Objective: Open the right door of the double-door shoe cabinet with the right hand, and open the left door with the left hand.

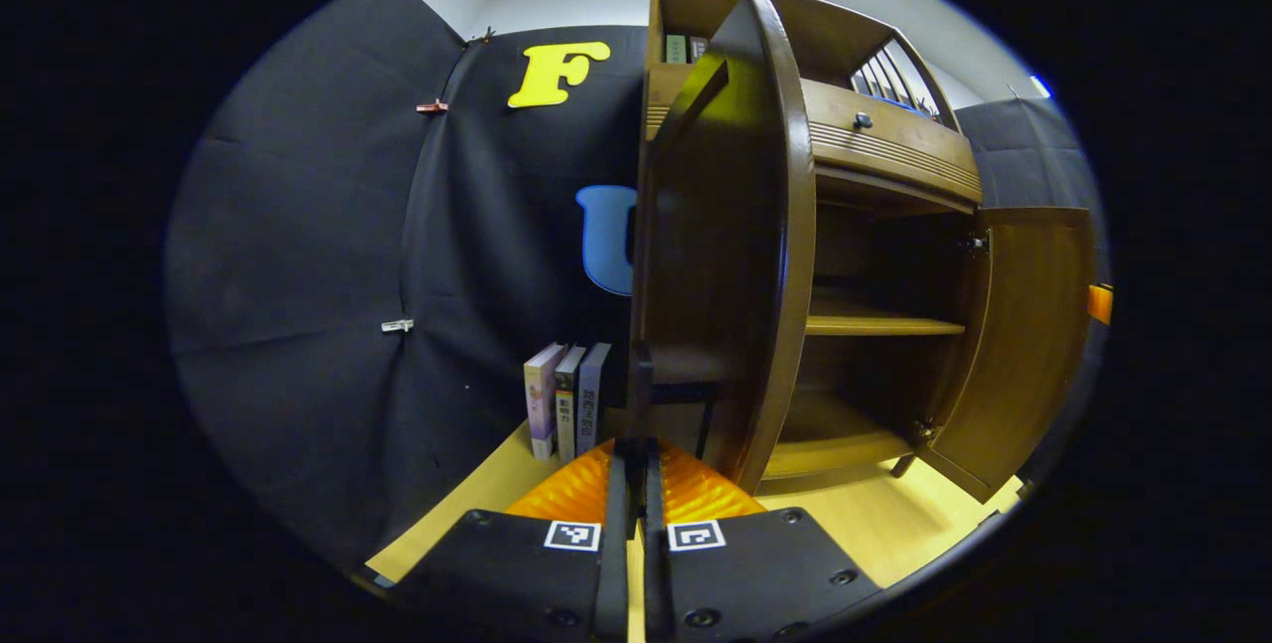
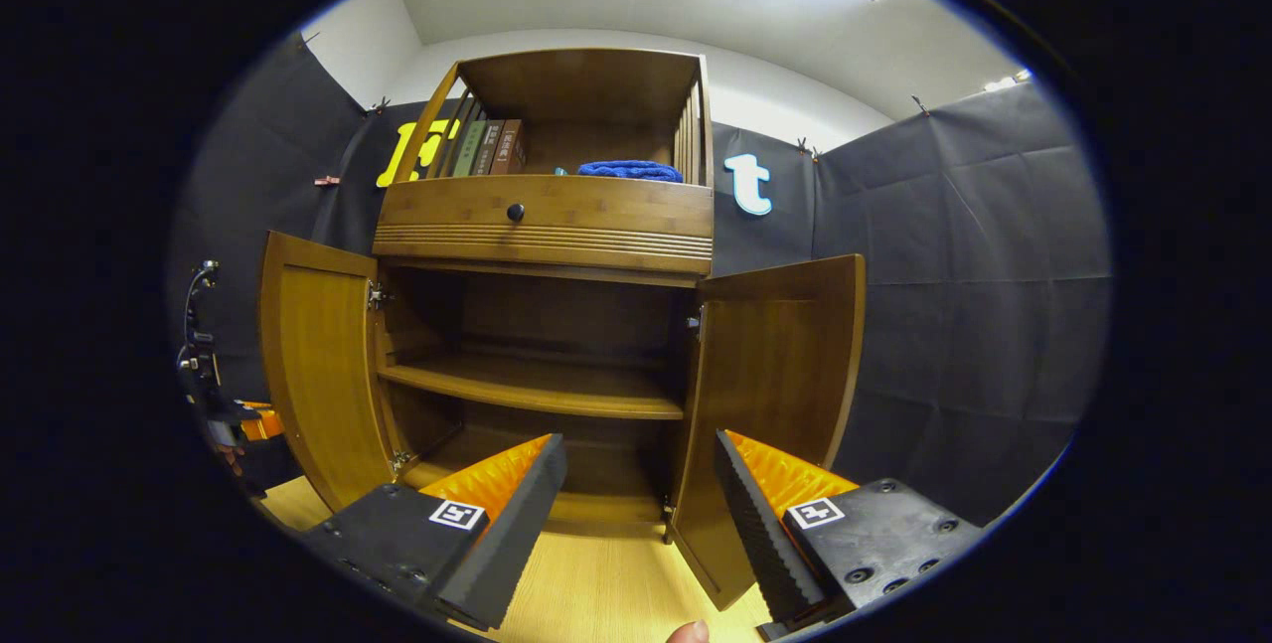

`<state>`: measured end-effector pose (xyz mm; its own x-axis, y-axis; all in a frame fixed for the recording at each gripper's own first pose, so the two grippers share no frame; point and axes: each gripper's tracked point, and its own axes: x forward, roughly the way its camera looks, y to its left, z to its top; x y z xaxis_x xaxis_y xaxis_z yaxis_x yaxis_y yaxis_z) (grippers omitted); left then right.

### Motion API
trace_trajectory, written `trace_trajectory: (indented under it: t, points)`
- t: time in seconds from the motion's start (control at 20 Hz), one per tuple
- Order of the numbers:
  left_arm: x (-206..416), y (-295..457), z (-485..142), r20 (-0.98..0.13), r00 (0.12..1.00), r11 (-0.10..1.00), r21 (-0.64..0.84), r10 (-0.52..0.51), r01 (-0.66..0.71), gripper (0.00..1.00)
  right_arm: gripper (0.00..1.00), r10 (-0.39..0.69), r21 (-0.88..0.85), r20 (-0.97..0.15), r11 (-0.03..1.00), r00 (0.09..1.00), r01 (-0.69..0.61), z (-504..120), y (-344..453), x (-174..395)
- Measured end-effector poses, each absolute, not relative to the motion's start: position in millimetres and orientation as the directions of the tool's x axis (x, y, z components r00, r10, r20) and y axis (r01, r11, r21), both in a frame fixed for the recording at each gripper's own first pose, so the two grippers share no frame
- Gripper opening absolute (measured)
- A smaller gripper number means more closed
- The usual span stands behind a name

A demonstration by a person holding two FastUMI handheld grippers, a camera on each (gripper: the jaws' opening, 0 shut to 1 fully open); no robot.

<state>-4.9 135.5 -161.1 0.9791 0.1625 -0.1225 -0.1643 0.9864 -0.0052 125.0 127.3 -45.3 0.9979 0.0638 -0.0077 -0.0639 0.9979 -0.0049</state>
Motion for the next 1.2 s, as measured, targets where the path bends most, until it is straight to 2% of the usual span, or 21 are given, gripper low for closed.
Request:
trace_trajectory:
  t: [0.2, 0.25, 0.3, 0.35, 0.4, 0.45, 0.75, 0.8, 0.9, 1.2]
  points:
    - [-7, 151, -161, -0.118, 0.987, 0.994, 0.000, 0.111, -0.112, 0.05, 0.95, 0.081, -0.006, -0.012, 0.997, 0.997, -0.082, -47, 134, 128]
    - [-8, 151, -160, -0.118, 0.988, 0.995, -0.002, 0.097, -0.098, 0.01, 0.95, 0.086, -0.003, -0.012, 0.996, 0.996, -0.086, -47, 136, 129]
    - [-9, 152, -161, -0.118, 0.989, 0.995, 0.001, 0.095, -0.095, 0.06, 0.95, 0.088, 0.001, -0.012, 0.996, 0.996, -0.088, -46, 136, 129]
    - [-9, 153, -161, -0.120, 0.988, 0.995, 0.004, 0.097, -0.097, 0.07, 0.95, 0.089, 0.004, -0.011, 0.996, 0.996, -0.089, -45, 137, 130]
    - [-9, 153, -162, -0.124, 0.987, 0.995, 0.007, 0.100, -0.100, 0.02, 0.94, 0.090, 0.008, -0.010, 0.996, 0.996, -0.090, -45, 137, 130]
    - [-10, 153, -163, -0.126, 0.986, 0.995, 0.012, 0.105, -0.104, 0.07, 0.94, 0.090, 0.009, -0.010, 0.996, 0.996, -0.090, -45, 138, 131]
    - [-22, 152, -160, -0.119, 0.984, 0.991, 0.037, 0.132, -0.128, 0.07, 0.94, 0.088, 0.024, -0.017, 0.996, 0.996, -0.088, -47, 133, 132]
    - [-26, 153, -160, -0.119, 0.984, 0.991, 0.042, 0.134, -0.130, 0.03, 0.95, 0.088, 0.030, -0.019, 0.996, 0.996, -0.088, -48, 133, 132]
    - [-32, 156, -158, -0.115, 0.981, 0.987, 0.053, 0.157, -0.152, 0.18, 0.95, 0.090, 0.038, -0.021, 0.995, 0.996, -0.089, -49, 133, 132]
    - [-69, 163, -147, -0.095, 0.968, 0.971, 0.090, 0.231, -0.223, 0.85, 0.95, 0.099, 0.031, -0.019, 0.995, 0.995, -0.098, -48, 135, 135]
